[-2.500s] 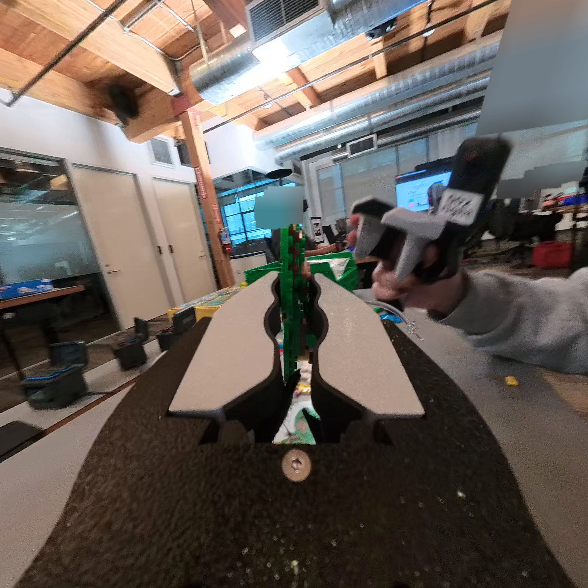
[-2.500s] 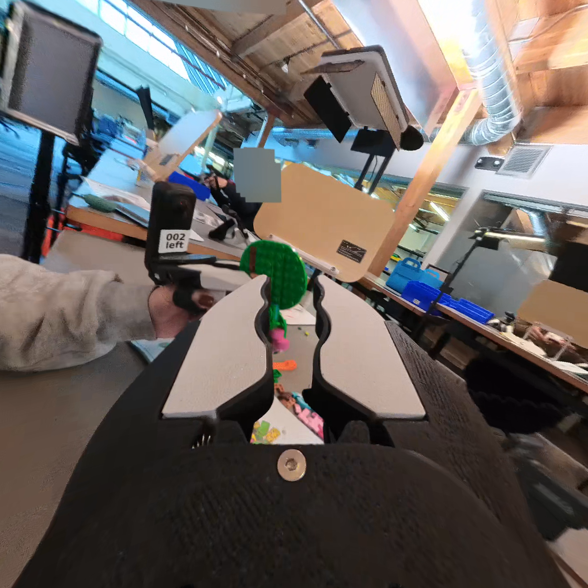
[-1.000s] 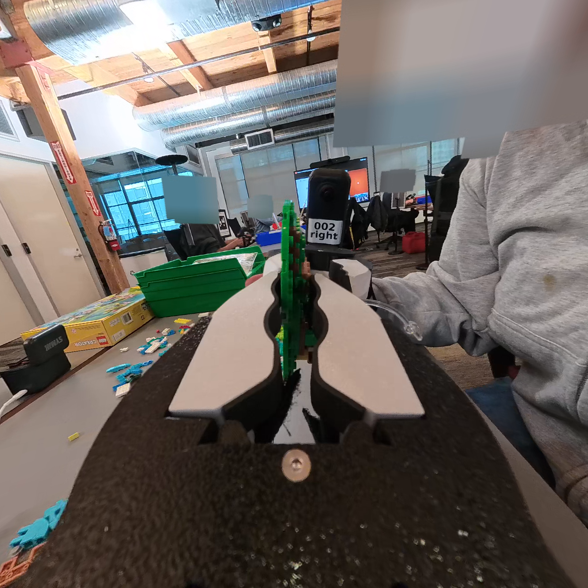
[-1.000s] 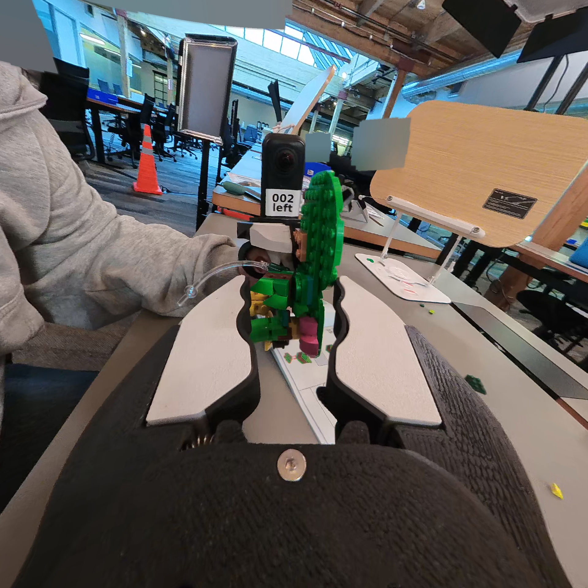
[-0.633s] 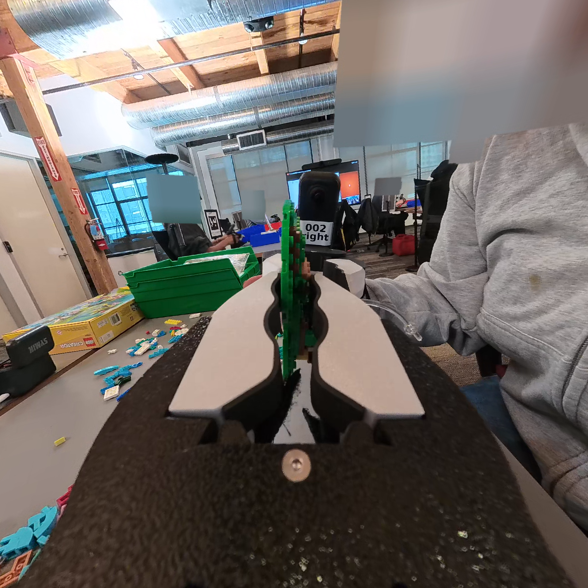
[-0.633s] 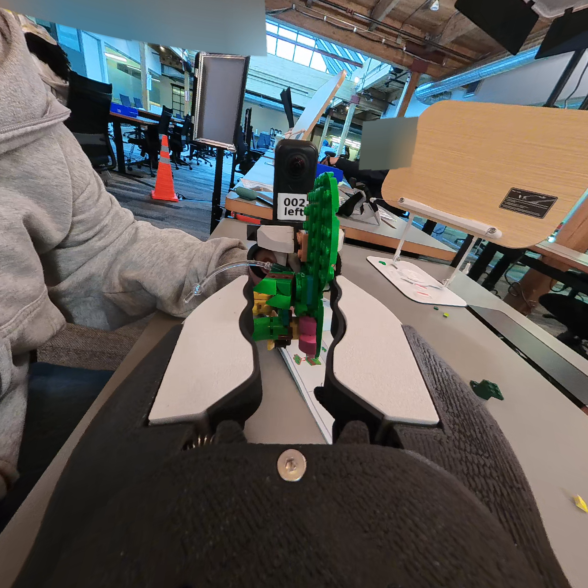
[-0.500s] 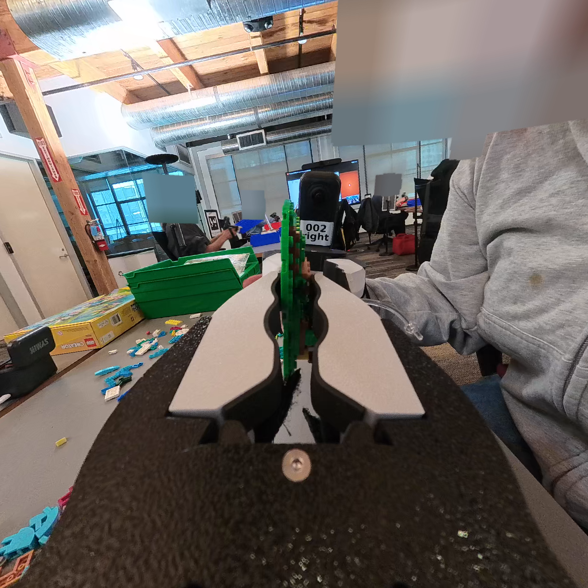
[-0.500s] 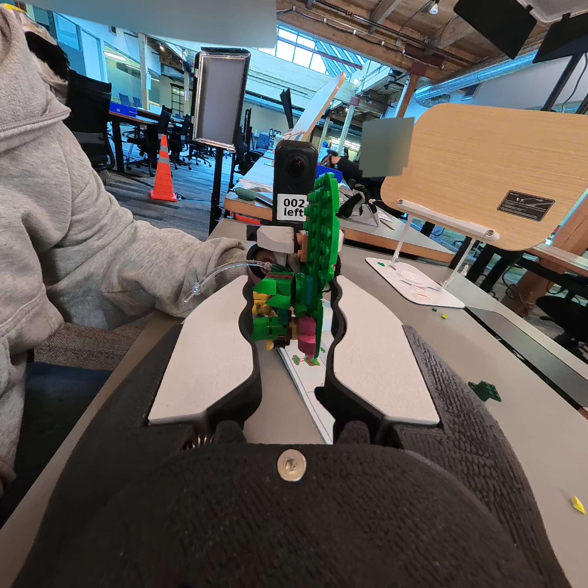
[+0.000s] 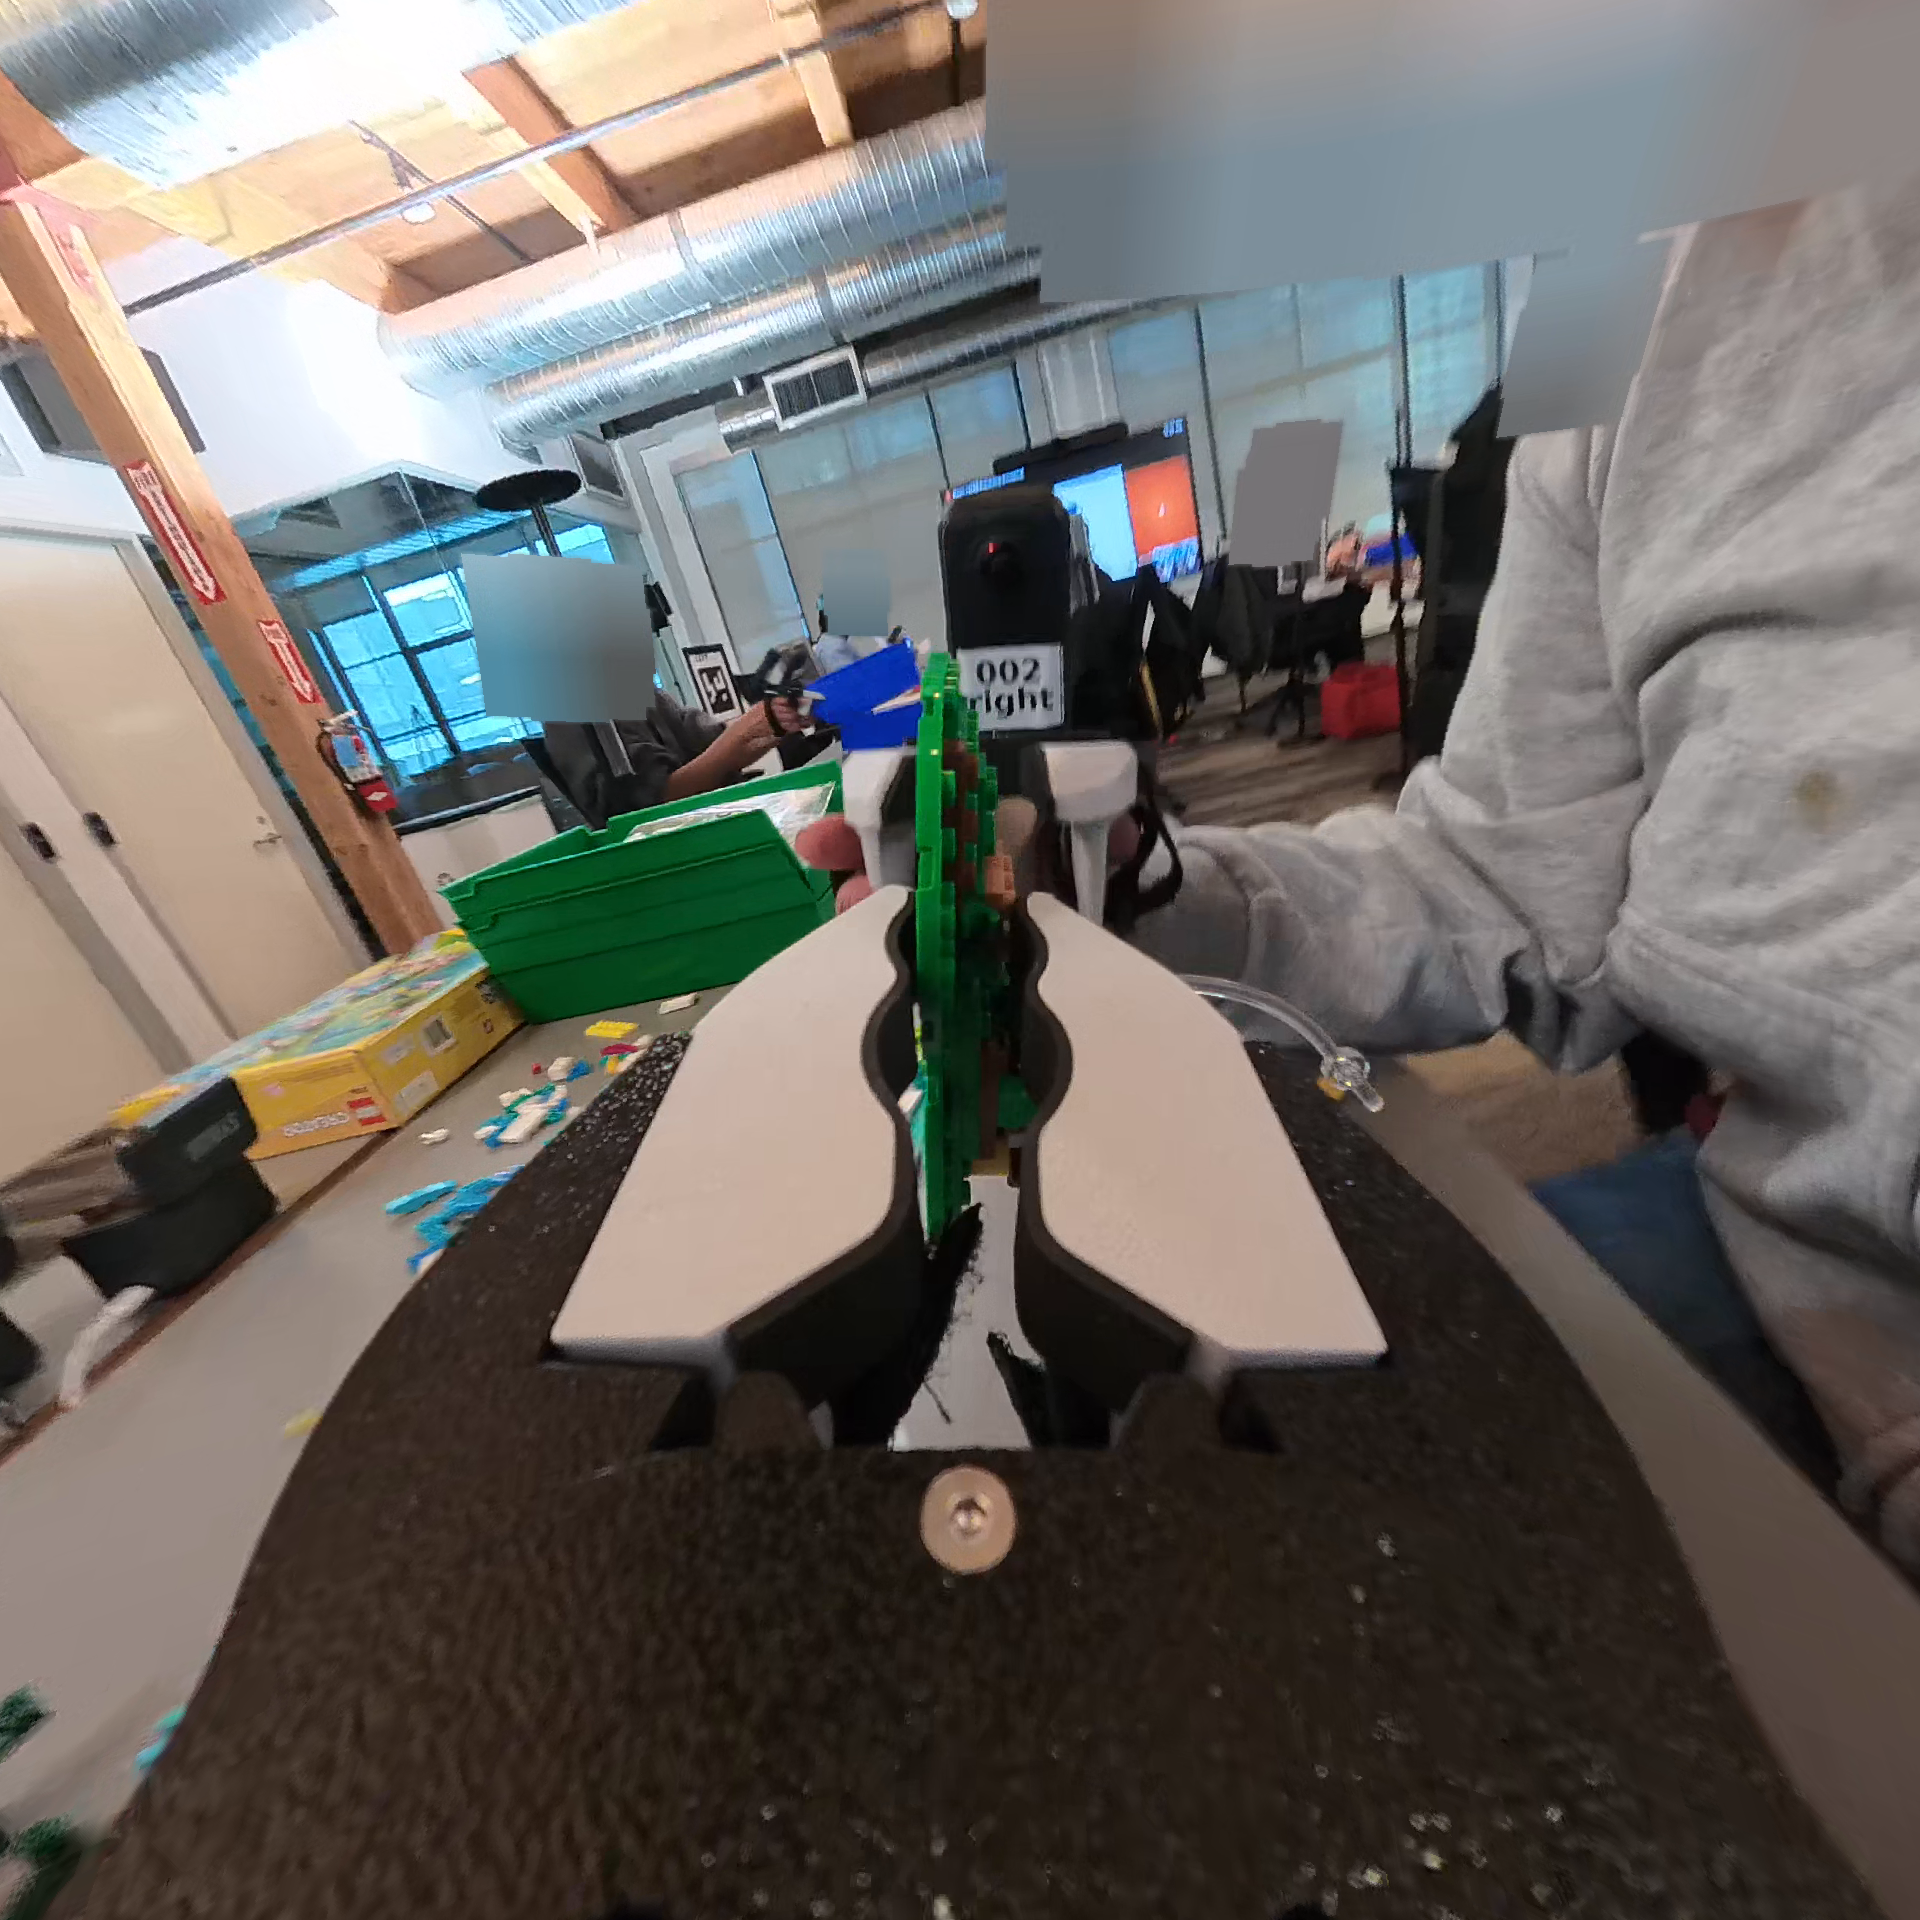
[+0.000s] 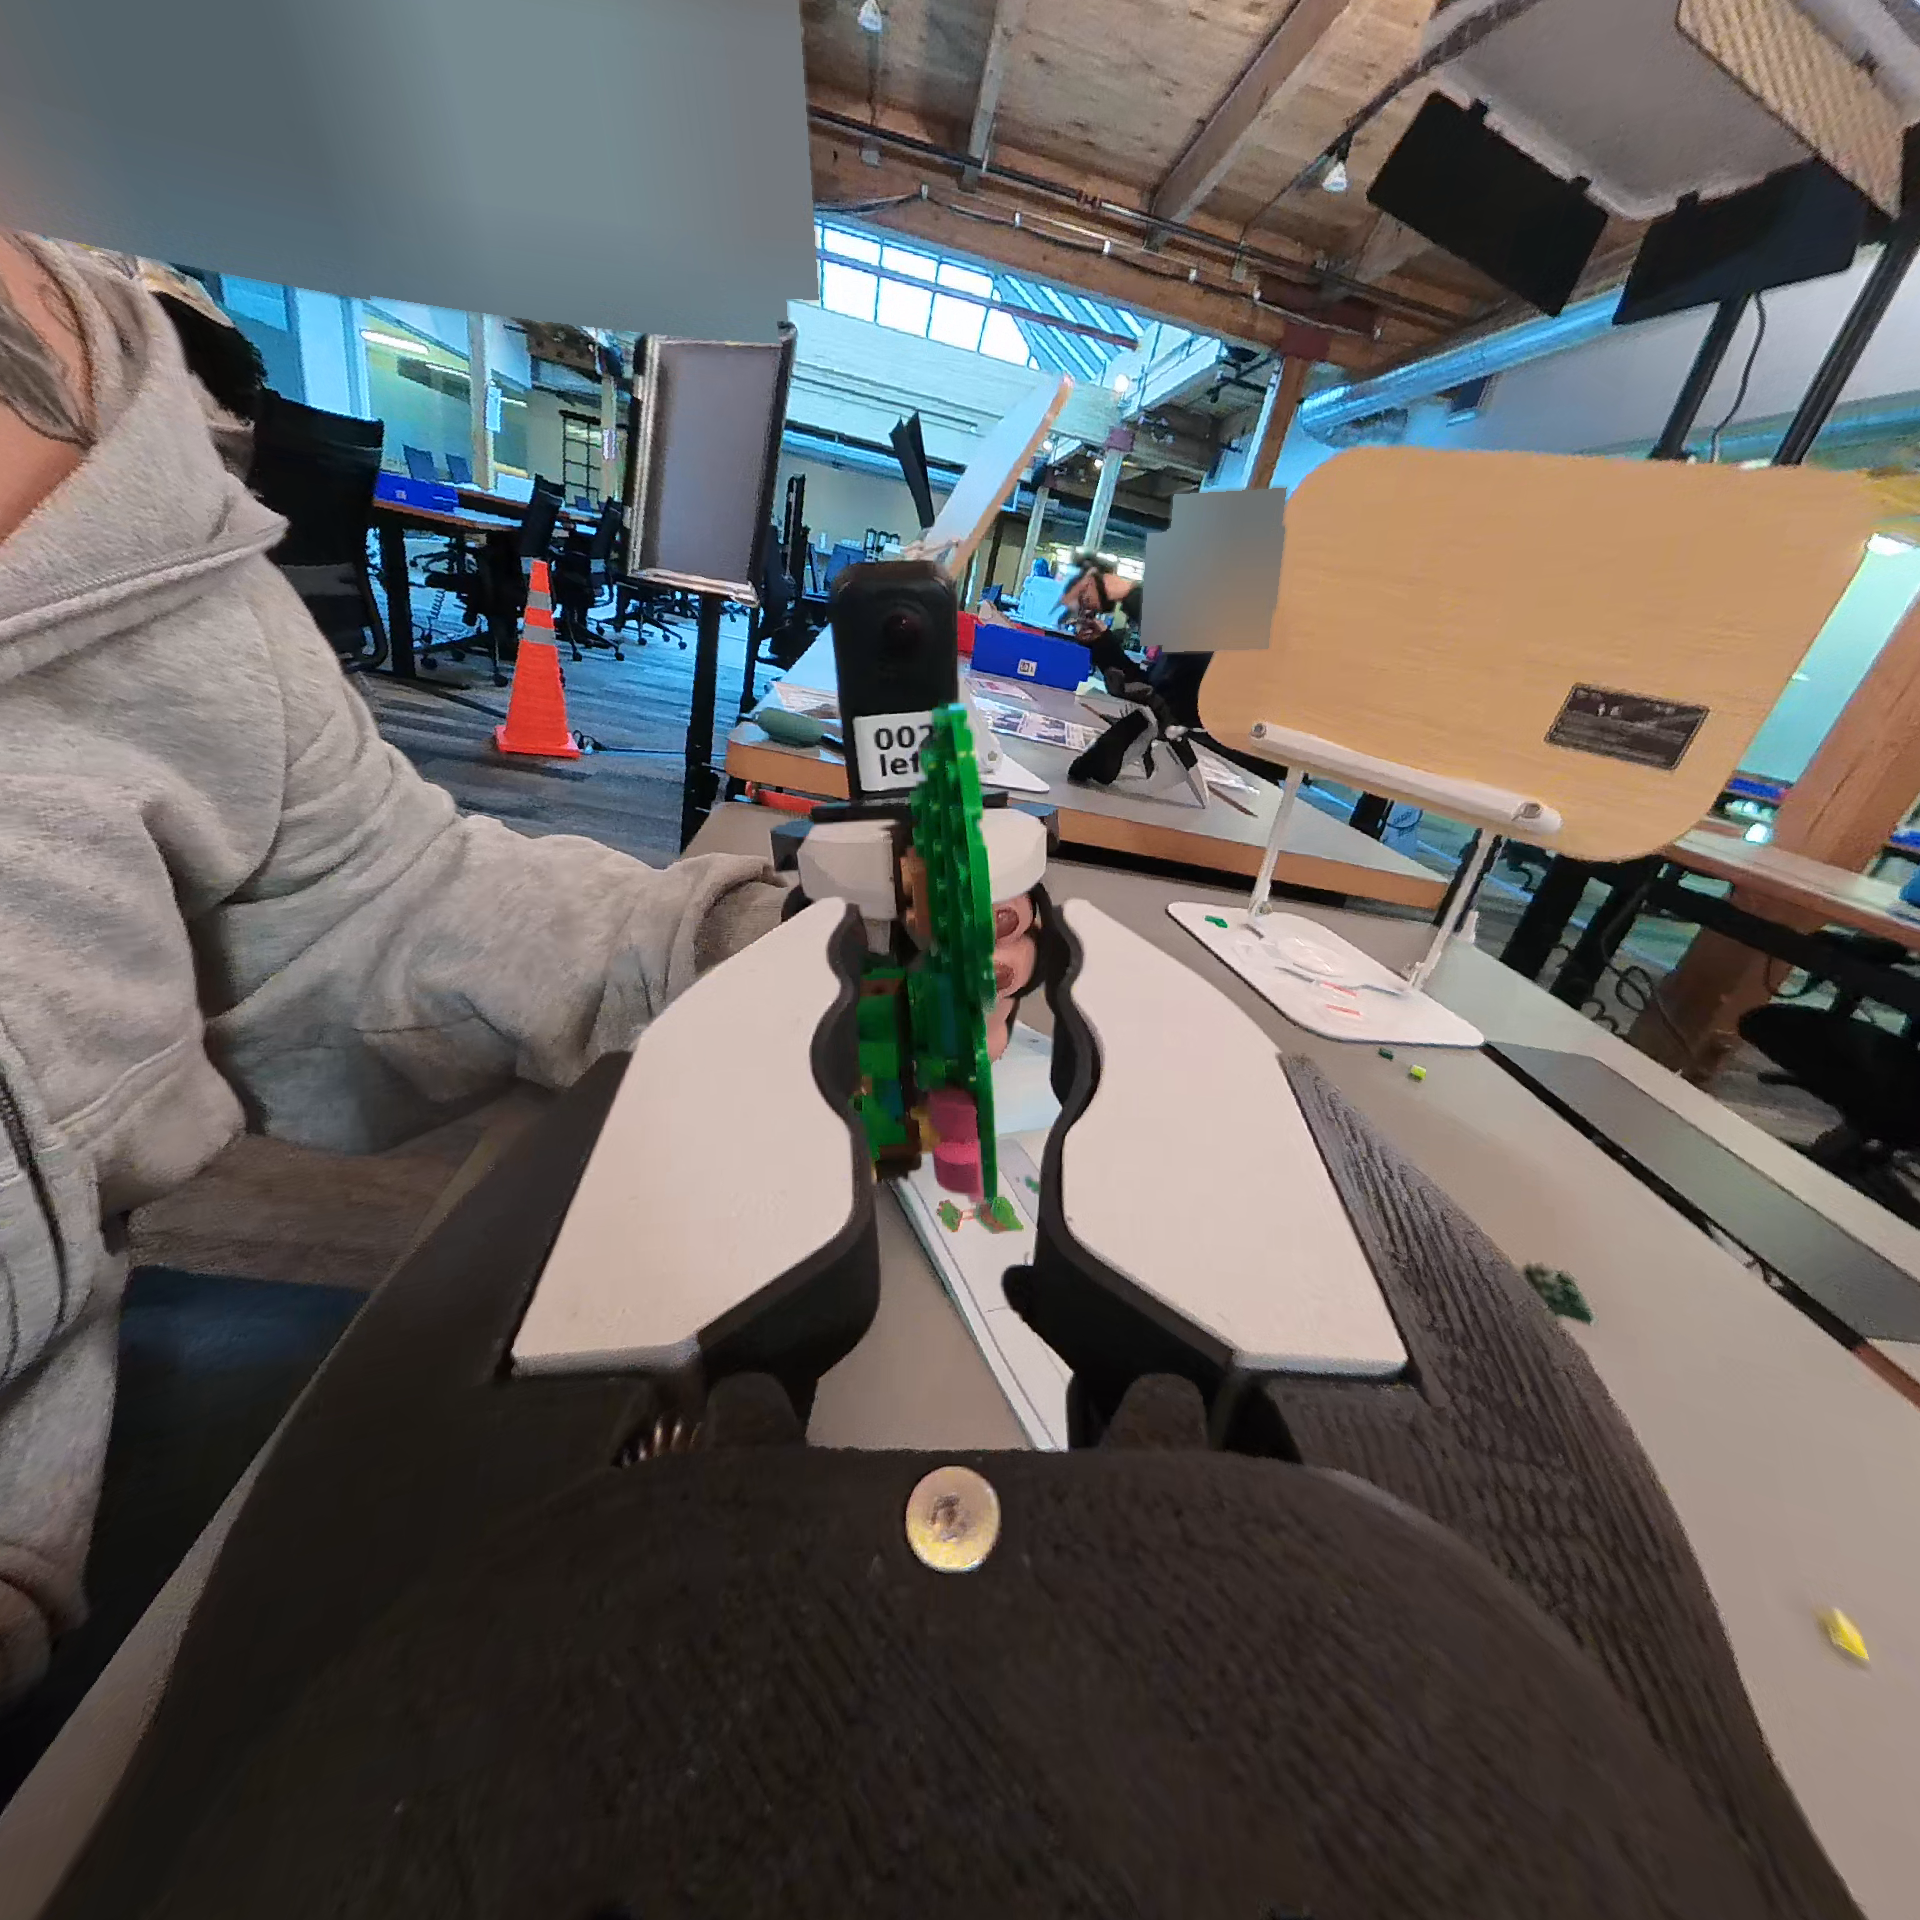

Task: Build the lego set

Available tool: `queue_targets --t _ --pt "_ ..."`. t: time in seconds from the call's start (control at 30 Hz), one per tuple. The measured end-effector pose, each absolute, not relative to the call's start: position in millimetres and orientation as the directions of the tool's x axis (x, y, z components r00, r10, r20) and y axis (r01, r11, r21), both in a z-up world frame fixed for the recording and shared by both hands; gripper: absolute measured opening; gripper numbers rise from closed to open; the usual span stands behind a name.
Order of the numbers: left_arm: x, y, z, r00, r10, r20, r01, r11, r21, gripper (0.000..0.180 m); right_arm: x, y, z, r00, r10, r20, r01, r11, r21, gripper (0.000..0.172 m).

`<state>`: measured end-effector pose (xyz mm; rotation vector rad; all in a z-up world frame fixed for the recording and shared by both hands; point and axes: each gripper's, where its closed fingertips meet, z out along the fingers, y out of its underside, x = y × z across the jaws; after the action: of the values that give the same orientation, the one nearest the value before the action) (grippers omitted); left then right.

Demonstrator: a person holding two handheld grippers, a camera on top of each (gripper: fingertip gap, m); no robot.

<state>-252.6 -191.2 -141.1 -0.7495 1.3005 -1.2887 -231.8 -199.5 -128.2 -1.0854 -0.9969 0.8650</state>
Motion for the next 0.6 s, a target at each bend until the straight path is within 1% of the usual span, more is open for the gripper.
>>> queue_targets --t 0.07,0.1,0.2,0.3,0.4,0.47,0.6 --pt "-248 -195 -146 -0.17 -0.922 -0.348 0.208 0.312 -0.927 0.015 -232 -203 -126 0.332 0.905 0.267 -0.068 0.305 -0.95 0.025" --pt "-247 -197 -149 -0.158 -0.903 -0.399 0.184 0.37 -0.911 0.015 -233 -206 -126 0.327 0.895 0.304 -0.045 0.336 -0.941 0.025" --pt "-242 -211 -147 -0.15 -0.83 -0.537 0.15 0.518 -0.842 0.015 -240 -220 -126 0.279 0.879 0.387 -0.001 0.404 -0.915 0.03" --pt "-236 -224 -144 -0.168 -0.753 -0.636 0.129 0.622 -0.772 0.015 -245 -232 -124 0.242 0.861 0.448 0.025 0.456 -0.889 0.033" --pt "-231 -234 -142 -0.181 -0.714 -0.676 0.133 0.664 -0.736 0.015 -246 -233 -125 0.254 0.824 0.507 0.074 0.506 -0.859 0.033" --pt "-231 -235 -141 -0.184 -0.718 -0.672 0.135 0.658 -0.741 0.015 -245 -234 -125 0.255 0.815 0.521 0.084 0.518 -0.851 0.031" --pt "-232 -232 -143 -0.187 -0.734 -0.653 0.127 0.641 -0.757 0.015 -246 -236 -131 0.228 0.82 0.525 0.1 0.517 -0.85 0.016"
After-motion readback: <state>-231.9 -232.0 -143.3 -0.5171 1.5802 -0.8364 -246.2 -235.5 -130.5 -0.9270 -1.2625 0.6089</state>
